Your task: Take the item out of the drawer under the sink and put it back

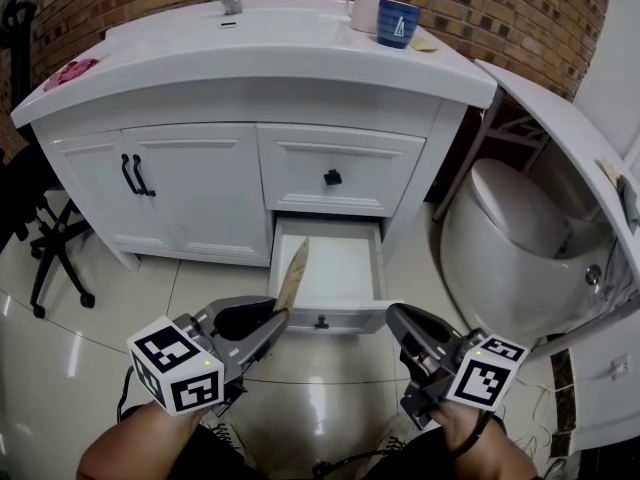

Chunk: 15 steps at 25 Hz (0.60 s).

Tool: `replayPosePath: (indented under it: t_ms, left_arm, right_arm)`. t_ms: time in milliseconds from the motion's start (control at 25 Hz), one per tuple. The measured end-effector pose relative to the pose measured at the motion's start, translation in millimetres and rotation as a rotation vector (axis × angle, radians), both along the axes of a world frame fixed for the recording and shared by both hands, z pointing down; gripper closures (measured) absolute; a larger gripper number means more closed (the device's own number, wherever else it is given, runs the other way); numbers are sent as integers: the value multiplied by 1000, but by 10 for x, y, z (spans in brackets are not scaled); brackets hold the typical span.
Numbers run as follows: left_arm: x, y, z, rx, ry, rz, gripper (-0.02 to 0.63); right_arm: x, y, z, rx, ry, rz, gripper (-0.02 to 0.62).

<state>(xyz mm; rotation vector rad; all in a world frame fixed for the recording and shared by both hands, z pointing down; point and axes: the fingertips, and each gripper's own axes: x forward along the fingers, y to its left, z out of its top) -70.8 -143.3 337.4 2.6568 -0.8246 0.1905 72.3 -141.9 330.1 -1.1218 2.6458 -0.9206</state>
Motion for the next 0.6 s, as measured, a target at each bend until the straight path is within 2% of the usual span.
replayPosePath:
  t_ms: [600]
  left_arm:
    - [-18,-13,37,-13,-5,1,541]
  right_arm:
    - [-26,-17,12,-5,5,1,591]
